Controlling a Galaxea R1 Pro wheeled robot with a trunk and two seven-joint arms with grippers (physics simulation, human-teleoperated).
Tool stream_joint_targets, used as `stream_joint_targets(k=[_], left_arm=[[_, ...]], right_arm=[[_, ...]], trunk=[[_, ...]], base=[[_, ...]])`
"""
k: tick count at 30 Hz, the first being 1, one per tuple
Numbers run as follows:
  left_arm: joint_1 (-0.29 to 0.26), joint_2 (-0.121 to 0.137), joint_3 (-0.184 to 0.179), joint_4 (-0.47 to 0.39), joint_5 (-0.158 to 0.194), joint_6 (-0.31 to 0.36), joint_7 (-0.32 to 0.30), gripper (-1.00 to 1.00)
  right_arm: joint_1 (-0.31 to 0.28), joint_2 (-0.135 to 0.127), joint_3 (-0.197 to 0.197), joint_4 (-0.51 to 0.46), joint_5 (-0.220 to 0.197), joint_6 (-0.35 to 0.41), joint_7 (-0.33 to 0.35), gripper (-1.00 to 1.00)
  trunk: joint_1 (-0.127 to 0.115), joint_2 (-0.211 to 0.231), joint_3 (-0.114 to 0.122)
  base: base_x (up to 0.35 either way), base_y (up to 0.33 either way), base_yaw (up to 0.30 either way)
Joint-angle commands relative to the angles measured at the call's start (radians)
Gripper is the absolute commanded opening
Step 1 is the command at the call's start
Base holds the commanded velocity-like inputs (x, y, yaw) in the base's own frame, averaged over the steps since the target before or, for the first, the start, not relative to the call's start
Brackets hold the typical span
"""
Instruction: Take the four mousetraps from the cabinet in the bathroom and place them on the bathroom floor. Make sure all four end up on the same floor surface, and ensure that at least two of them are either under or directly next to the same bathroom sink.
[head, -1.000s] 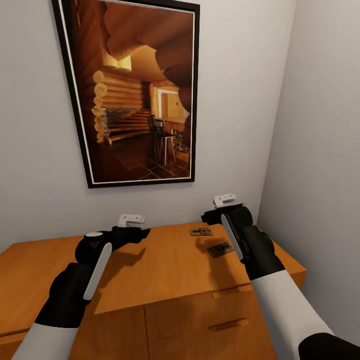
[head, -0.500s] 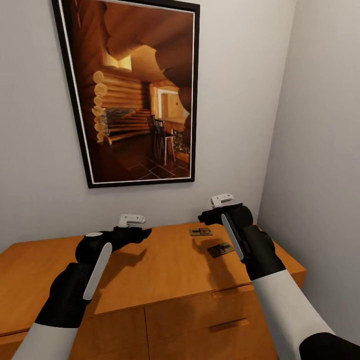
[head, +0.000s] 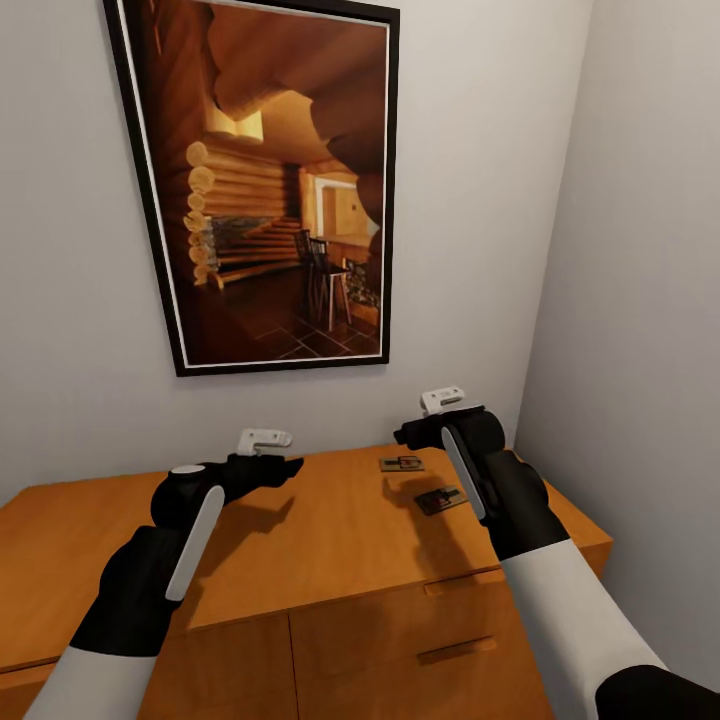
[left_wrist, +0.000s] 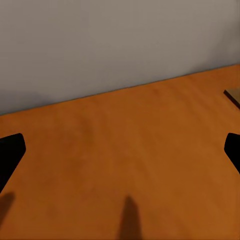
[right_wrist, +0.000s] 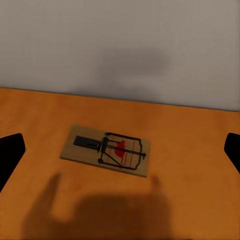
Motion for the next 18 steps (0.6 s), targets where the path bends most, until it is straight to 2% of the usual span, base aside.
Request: stream_joint_targets(k=[1,14,16,18], left_arm=[[0.0,0.001,-0.001,-0.001,0.0,0.004,-0.002,1.0],[0.001,0.001,-0.001,0.007,0.0,0.004,-0.002,1.0],[0.001,0.002,-0.002,0.008,0.0,0.004,-0.002,1.0],[0.001,0.002,-0.002,0.01,0.0,0.004,-0.002,1.0]], right_arm=[[-0.001,0.0,0.0,-0.001,0.003,0.004,0.004,1.0],[-0.001,-0.016,0.0,-0.002,0.002,0.004,0.009,1.0],[-0.001,-0.03,0.0,-0.007,0.002,0.004,0.014,1.0],[-0.001,-0.057,0.001,-0.019,0.001,0.004,0.024,1.0]], trunk=[[0.0,-0.001,-0.001],[0.0,-0.001,-0.001],[0.0,-0.001,-0.001],[0.0,-0.001,-0.001]], base=[[0.0,0.0,0.0],[0.0,0.0,0.0],[0.0,0.0,0.0],[0.0,0.0,0.0]])
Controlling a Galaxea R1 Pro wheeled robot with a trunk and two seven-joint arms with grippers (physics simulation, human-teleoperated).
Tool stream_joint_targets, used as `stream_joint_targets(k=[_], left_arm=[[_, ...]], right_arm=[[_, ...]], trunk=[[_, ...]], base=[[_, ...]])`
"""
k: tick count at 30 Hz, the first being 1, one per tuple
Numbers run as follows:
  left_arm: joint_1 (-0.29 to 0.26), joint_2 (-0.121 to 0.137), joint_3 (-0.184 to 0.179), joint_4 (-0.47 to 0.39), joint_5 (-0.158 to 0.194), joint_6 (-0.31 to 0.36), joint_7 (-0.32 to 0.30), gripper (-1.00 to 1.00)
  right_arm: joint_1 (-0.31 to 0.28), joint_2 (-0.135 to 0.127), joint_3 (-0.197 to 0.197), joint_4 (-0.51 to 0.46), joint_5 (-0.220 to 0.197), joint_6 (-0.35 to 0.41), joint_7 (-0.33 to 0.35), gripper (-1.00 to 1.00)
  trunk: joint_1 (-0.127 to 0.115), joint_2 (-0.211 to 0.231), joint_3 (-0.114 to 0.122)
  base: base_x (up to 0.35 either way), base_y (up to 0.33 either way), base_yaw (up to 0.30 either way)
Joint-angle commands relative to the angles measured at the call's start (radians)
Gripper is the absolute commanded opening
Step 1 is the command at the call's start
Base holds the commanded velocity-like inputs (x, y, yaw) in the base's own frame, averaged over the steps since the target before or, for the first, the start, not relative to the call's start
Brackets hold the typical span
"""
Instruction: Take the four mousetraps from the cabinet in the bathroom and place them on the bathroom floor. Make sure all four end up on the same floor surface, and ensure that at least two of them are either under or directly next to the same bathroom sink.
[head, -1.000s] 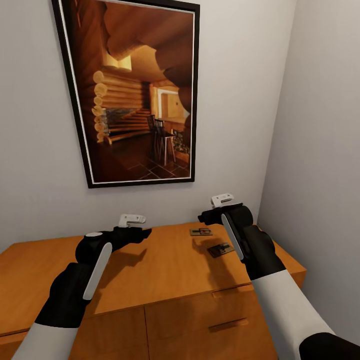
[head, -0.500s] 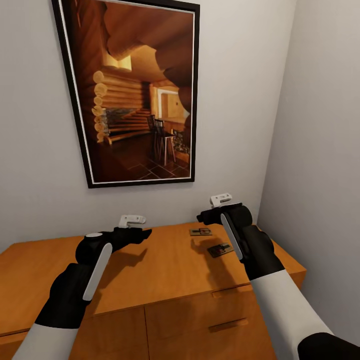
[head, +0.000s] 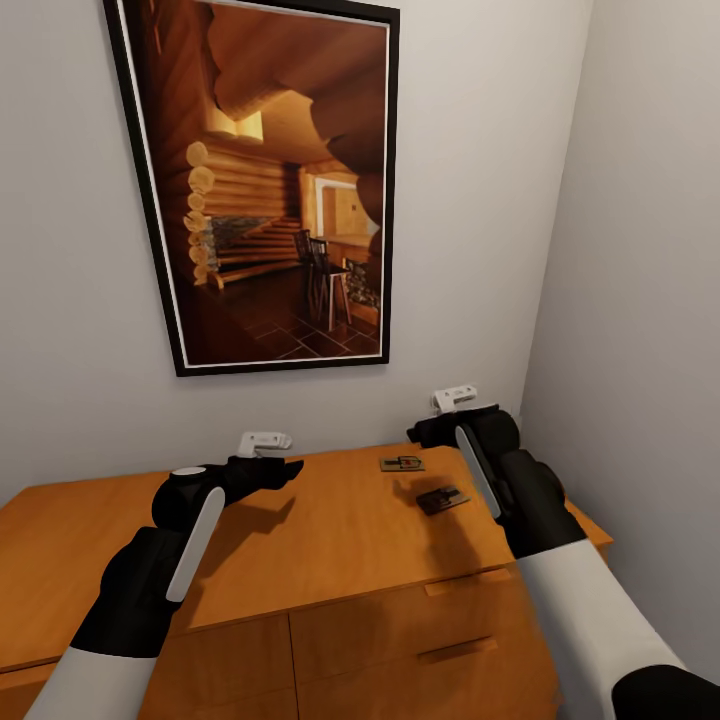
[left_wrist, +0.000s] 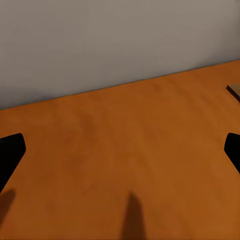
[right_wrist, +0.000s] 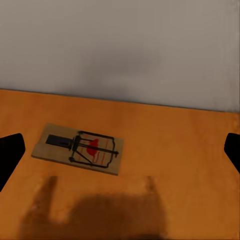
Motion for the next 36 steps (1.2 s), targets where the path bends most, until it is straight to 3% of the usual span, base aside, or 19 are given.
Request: stream_joint_targets(k=[1,6,7,9,15,20,26,36], left_arm=[[-0.001,0.001,-0.001,0.0,0.0,0.004,-0.002,1.0],[-0.001,0.0,-0.001,0.003,0.001,0.004,-0.002,1.0],[-0.001,0.0,-0.001,0.005,0.001,0.004,-0.002,1.0],[-0.001,0.0,-0.001,0.007,0.001,0.004,-0.002,1.0],[-0.001,0.0,-0.002,0.009,0.0,0.004,-0.002,1.0],[-0.001,0.0,-0.003,0.01,-0.001,0.004,-0.002,1.0],[-0.001,-0.001,-0.003,0.01,-0.001,0.004,-0.001,1.0],[-0.001,-0.001,-0.002,0.01,0.001,0.004,0.0,1.0]], right_arm=[[-0.001,-0.032,0.0,-0.021,0.0,0.004,0.021,1.0],[-0.001,-0.107,0.002,-0.109,-0.006,0.004,0.107,1.0],[-0.001,-0.138,0.003,-0.144,-0.012,0.004,0.147,1.0],[-0.001,-0.168,0.005,-0.17,-0.018,0.004,0.182,1.0],[-0.001,-0.223,0.011,-0.205,-0.027,0.004,0.239,1.0],[-0.001,-0.236,0.012,-0.211,-0.029,0.004,0.251,1.0],[0.0,-0.234,0.023,-0.213,-0.03,0.004,0.256,1.0],[-0.001,-0.223,0.089,-0.196,-0.046,0.004,0.26,1.0]], trunk=[[0.0,-0.001,-0.001],[0.0,-0.001,-0.001],[0.0,-0.001,-0.001],[0.0,-0.001,-0.001],[0.0,-0.001,-0.001],[0.0,-0.001,-0.001],[0.0,-0.001,-0.001],[0.0,-0.001,-0.001]], base=[[0.0,0.0,0.0],[0.0,0.0,0.0],[0.0,0.0,0.0],[0.0,0.0,0.0],[0.0,0.0,0.0],[0.0,0.0,0.0],[0.0,0.0,0.0],[0.0,0.0,0.0]])
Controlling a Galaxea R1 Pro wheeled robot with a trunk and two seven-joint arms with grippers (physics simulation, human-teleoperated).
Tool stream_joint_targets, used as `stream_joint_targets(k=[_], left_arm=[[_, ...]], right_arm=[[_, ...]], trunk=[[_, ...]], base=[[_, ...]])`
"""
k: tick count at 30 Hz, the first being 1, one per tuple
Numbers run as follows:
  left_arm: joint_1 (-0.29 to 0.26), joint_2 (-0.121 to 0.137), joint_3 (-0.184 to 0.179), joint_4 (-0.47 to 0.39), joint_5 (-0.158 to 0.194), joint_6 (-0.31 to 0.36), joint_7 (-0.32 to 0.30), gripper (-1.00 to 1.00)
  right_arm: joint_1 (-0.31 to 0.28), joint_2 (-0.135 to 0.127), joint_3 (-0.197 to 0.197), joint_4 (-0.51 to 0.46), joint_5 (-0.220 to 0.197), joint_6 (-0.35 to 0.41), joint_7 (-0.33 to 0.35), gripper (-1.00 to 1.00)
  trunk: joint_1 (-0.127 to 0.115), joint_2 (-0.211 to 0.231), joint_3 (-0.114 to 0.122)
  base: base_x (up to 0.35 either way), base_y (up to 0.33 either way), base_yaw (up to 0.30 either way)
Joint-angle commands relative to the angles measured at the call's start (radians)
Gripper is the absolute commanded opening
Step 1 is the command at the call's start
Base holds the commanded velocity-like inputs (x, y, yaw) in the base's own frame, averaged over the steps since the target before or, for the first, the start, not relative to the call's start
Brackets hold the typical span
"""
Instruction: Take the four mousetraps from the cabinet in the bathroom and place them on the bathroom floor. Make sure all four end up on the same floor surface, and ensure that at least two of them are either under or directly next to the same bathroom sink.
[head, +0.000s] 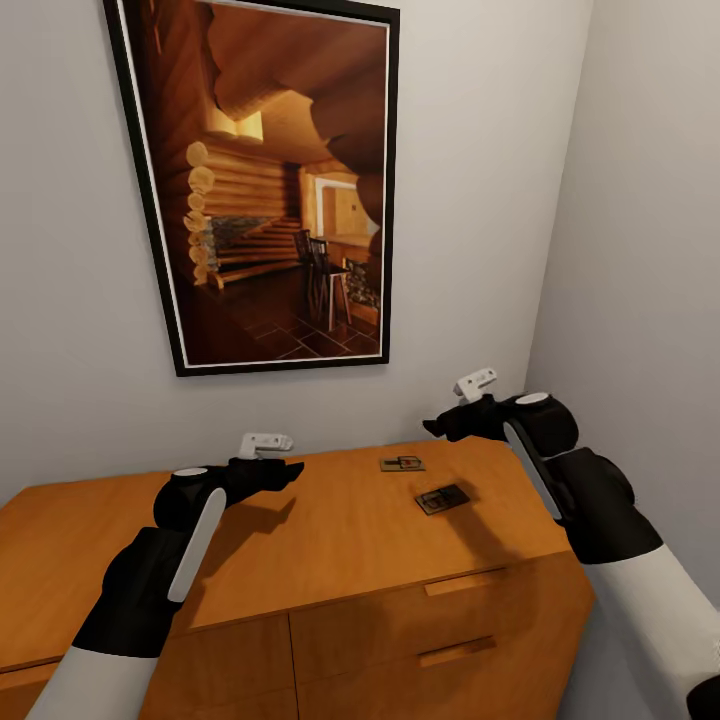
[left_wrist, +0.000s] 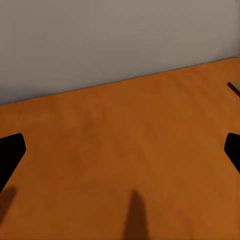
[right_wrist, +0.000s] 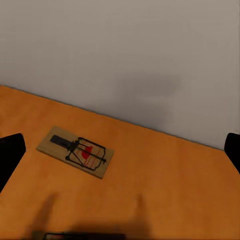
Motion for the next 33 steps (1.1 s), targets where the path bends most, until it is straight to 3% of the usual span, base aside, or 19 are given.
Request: stream_joint_targets(k=[1,6,9,14,19,33], left_arm=[[-0.001,0.001,-0.001,-0.001,0.0,0.004,-0.002,1.0],[-0.001,0.001,-0.001,0.003,0.001,0.004,-0.002,1.0],[-0.001,0.001,-0.002,0.01,0.0,0.004,-0.002,1.0],[-0.001,0.001,-0.002,0.016,0.0,0.004,-0.002,1.0],[-0.001,0.001,-0.001,0.018,0.0,0.004,-0.003,1.0],[-0.001,0.001,-0.002,0.019,-0.001,0.005,-0.007,1.0]], right_arm=[[-0.001,0.0,0.007,0.014,-0.009,0.004,0.0,1.0],[-0.001,0.0,0.011,0.069,-0.047,0.004,0.003,1.0],[-0.004,-0.001,0.012,0.119,-0.096,0.004,0.004,1.0],[-0.042,-0.001,0.013,0.197,-0.136,0.004,0.006,1.0],[-0.084,-0.002,0.013,0.282,-0.154,0.004,0.006,1.0],[-0.099,-0.002,0.012,0.304,-0.161,0.004,0.007,1.0]], trunk=[[0.0,-0.001,-0.001],[0.0,-0.001,-0.001],[0.0,-0.001,-0.001],[0.0,-0.001,-0.001],[0.0,-0.001,-0.001],[0.0,-0.001,-0.001]], base=[[0.0,0.0,0.0],[0.0,0.0,0.0],[0.0,0.0,0.0],[0.0,0.0,0.0],[0.0,0.0,0.0],[0.0,0.0,0.0]])
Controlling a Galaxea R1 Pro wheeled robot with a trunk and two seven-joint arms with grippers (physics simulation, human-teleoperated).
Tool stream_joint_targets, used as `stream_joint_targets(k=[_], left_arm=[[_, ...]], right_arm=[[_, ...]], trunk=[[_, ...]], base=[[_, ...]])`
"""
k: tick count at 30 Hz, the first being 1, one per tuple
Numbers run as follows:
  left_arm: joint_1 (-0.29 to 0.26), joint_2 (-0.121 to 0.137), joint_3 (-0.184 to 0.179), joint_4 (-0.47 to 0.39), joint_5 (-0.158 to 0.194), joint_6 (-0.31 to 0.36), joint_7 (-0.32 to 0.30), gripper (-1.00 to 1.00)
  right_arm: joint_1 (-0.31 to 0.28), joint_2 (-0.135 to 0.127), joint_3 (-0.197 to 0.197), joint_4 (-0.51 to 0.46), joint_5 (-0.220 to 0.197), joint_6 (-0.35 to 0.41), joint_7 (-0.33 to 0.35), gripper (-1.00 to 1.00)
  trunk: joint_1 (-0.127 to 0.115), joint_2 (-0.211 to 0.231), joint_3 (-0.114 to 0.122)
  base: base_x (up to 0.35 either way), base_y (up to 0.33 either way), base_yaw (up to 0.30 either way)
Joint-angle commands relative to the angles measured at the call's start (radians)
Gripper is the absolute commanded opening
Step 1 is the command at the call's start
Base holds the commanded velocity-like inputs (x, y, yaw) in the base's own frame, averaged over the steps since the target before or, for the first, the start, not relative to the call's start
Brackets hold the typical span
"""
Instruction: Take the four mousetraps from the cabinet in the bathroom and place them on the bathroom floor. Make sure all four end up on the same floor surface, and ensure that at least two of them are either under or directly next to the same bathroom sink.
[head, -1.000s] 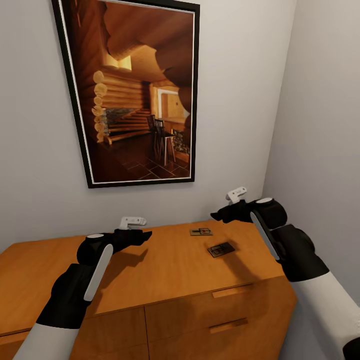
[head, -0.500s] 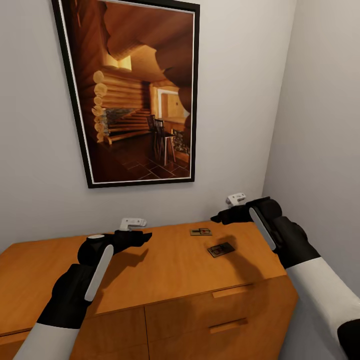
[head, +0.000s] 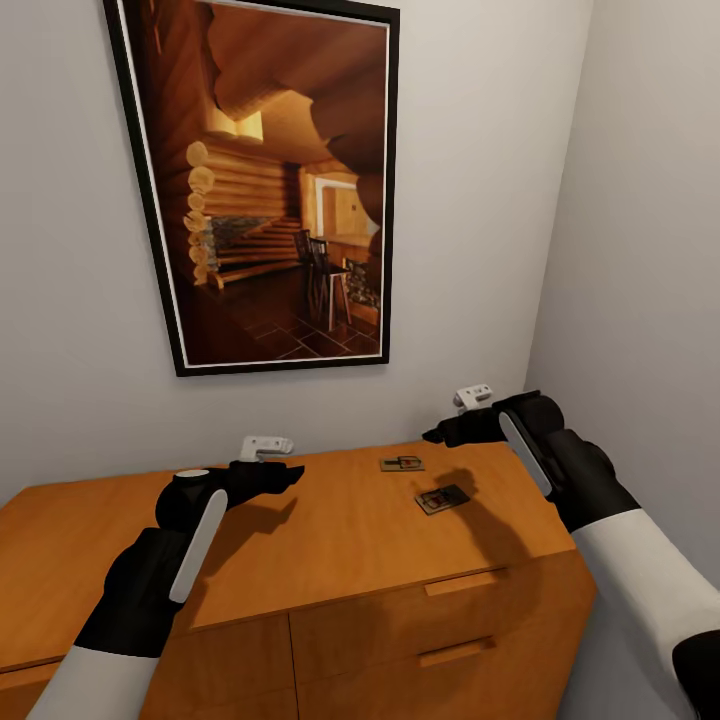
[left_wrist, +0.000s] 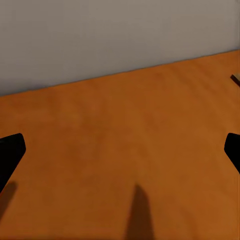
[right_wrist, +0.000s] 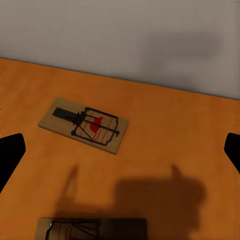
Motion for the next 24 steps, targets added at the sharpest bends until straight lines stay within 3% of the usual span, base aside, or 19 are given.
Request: stream_joint_targets(k=[1,6,15,24], left_arm=[[-0.001,0.001,-0.001,-0.001,-0.001,0.004,-0.003,1.0],[-0.001,0.001,-0.005,-0.001,-0.002,0.006,-0.013,1.0],[-0.001,0.004,-0.087,-0.001,-0.003,0.007,-0.035,1.0],[-0.001,0.006,-0.115,-0.001,-0.003,0.01,-0.057,1.0]], right_arm=[[-0.001,-0.001,0.002,-0.001,-0.005,0.004,-0.002,1.0],[-0.001,0.0,0.002,-0.002,-0.006,0.004,-0.002,1.0],[-0.002,0.001,0.002,-0.003,-0.005,0.004,-0.002,1.0],[-0.021,-0.001,0.005,0.008,-0.006,0.004,-0.002,1.0]], trunk=[[0.0,-0.001,-0.001],[0.0,-0.001,-0.001],[0.0,-0.001,-0.001],[0.0,-0.001,-0.001]], base=[[0.0,0.0,0.0],[0.0,0.0,0.0],[0.0,0.0,0.0],[0.0,0.0,0.0]])
